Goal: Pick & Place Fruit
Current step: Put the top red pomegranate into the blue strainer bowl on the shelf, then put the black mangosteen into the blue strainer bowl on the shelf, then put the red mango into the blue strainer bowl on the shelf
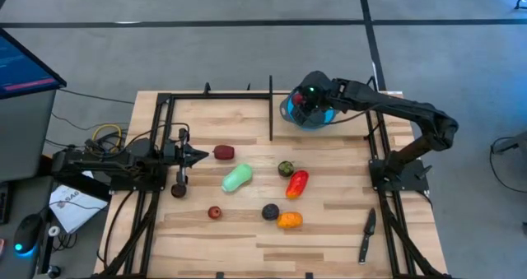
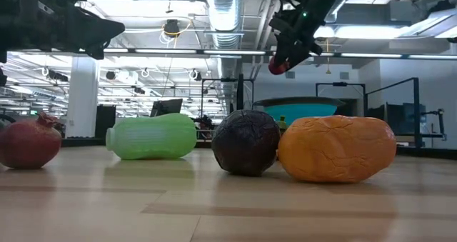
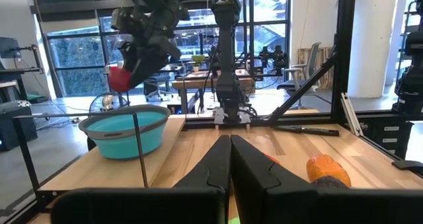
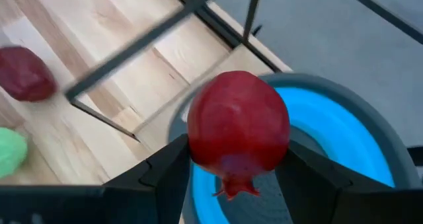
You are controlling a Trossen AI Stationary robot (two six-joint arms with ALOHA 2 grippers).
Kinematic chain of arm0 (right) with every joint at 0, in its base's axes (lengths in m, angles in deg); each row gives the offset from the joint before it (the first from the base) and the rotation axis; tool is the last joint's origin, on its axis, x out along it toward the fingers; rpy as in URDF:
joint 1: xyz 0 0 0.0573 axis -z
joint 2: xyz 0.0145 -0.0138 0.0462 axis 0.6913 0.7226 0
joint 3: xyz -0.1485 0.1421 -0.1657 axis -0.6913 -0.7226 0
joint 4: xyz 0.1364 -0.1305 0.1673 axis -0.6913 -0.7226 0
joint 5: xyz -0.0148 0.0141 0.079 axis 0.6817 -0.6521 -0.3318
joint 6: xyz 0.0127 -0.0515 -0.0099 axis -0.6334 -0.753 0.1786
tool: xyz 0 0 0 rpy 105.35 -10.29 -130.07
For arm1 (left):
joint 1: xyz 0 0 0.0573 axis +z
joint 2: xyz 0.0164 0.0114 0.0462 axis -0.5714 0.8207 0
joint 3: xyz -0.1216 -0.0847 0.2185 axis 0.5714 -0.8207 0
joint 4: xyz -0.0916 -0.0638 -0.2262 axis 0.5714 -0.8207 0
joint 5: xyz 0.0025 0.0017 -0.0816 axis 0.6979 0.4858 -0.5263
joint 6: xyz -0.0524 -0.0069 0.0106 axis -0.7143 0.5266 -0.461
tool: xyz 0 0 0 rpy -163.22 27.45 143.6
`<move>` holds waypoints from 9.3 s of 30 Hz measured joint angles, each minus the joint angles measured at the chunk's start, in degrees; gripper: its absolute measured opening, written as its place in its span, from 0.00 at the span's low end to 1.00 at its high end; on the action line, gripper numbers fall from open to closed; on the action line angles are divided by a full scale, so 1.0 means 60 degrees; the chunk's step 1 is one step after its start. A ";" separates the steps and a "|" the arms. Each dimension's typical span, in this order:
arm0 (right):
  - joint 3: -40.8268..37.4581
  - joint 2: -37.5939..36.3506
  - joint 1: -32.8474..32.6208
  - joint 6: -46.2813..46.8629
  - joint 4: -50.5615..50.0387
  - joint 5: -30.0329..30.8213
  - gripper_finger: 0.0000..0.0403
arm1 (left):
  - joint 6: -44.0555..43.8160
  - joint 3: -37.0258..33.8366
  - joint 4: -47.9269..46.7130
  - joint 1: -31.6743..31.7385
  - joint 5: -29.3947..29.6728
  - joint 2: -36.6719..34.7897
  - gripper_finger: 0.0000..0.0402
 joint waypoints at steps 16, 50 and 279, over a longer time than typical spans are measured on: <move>-0.0471 0.0007 0.0567 -0.0174 0.1192 -0.0101 0.50 | -0.0001 0.0000 0.0045 0.0000 0.0000 0.0007 0.01; -0.1750 0.1733 0.1892 0.0988 0.1740 -0.0207 0.63 | -0.0001 0.0000 0.0267 0.0003 0.0000 0.0011 0.01; -0.4028 -0.0757 0.1102 0.0237 0.3233 0.2520 0.44 | -0.0005 0.0000 0.0980 0.0000 0.0284 0.0011 0.01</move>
